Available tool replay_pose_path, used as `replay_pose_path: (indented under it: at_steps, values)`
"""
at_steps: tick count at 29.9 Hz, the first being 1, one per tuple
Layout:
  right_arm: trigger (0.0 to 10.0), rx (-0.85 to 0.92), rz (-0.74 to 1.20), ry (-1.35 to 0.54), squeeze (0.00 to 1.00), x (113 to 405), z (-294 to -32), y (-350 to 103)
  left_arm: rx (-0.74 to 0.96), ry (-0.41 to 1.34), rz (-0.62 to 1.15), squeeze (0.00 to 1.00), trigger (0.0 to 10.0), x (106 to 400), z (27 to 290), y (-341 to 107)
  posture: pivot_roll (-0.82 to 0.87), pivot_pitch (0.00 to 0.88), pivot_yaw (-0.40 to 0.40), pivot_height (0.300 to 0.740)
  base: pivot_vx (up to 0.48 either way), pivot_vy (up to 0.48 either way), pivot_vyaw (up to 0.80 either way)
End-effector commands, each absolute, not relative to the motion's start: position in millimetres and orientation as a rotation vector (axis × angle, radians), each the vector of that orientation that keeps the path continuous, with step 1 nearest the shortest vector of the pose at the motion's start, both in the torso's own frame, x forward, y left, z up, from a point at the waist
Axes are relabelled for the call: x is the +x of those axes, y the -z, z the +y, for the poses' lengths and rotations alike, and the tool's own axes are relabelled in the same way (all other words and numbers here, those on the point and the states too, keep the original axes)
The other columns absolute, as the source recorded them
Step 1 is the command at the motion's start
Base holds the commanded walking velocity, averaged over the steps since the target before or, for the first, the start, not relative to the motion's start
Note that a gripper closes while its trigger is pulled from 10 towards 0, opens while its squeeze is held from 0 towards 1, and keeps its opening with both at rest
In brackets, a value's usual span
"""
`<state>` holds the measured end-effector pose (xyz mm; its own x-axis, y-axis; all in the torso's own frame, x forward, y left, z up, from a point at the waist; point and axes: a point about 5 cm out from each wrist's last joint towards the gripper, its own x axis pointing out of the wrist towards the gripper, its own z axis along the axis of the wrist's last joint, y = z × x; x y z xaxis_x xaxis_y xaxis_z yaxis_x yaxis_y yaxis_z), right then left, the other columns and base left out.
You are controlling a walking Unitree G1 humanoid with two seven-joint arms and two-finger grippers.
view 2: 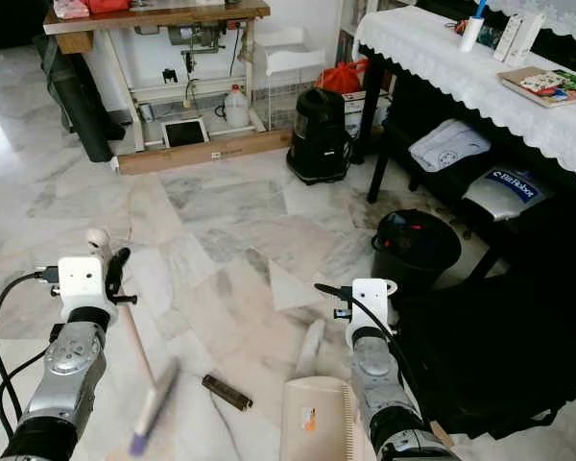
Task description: Sweep floor
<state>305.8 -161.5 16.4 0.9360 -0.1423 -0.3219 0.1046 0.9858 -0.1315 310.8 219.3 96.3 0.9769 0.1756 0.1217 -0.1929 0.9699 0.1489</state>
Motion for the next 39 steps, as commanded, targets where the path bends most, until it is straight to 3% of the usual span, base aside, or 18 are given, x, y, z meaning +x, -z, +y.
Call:
replay_pose_path:
  at_steps: [1, 17, 21, 22, 25, 28, 39]
  values:
    - [10.0, -0.099, 0.454, 0.084, 0.0, 290.3, -153.1, 4.4, 0.136, -0.17, -0.121, 0.0, 10.0, 315.3, 217.7, -97.9, 0.04, 0.042, -0.007, 0.74, 0.0, 0.0, 0.0]
    - [10.0, -0.099, 0.444, 0.087, 0.0, 291.6, -155.8, 2.4, -0.015, 0.041, 0.075, 0.0, 10.0, 319.3, 187.3, -61.5, 0.02, 0.058, -0.007, 0.74, 0.0, 0.0, 0.0]
    - [10.0, -0.1, 0.447, 0.089, 0.0, 291.7, -156.1, 2.5, -0.151, 0.044, 0.095, 0.0, 10.0, 322.8, 187.4, -62.2, 0.02, 0.064, -0.006, 0.74, 0.0, 0.0, 0.0]
    - [10.0, -0.098, 0.446, 0.088, 0.0, 292.0, -155.6, 2.3, -0.265, 0.039, 0.1, 0.0, 10.0, 325.7, 188.5, -63.9, 0.02, 0.064, -0.006, 0.74, 0.0, 0.0, 0.0]
    - [10.0, -0.096, 0.447, 0.084, 0.0, 292.3, -154.2, 2.2, -0.395, 0.042, 0.099, 0.0, 10.0, 328.9, 191.8, -67.2, 0.02, 0.064, -0.006, 0.74, 0.0, 0.0, 0.0]
    - [10.0, -0.096, 0.449, 0.081, 0.0, 292.3, -153.5, 2.4, -0.443, 0.035, 0.079, 0.0, 10.0, 331.0, 197.5, -72.9, 0.03, 0.061, -0.005, 0.74, 0.0, 0.0, 0.0]
    - [10.0, -0.099, 0.45, 0.077, 0.0, 292.1, -152.7, 2.6, -0.39, -0.058, -0.026, 0.0, 10.0, 329.5, 217.2, -88.5, 0.03, 0.049, -0.004, 0.74, 0.0, 0.0, 0.0]
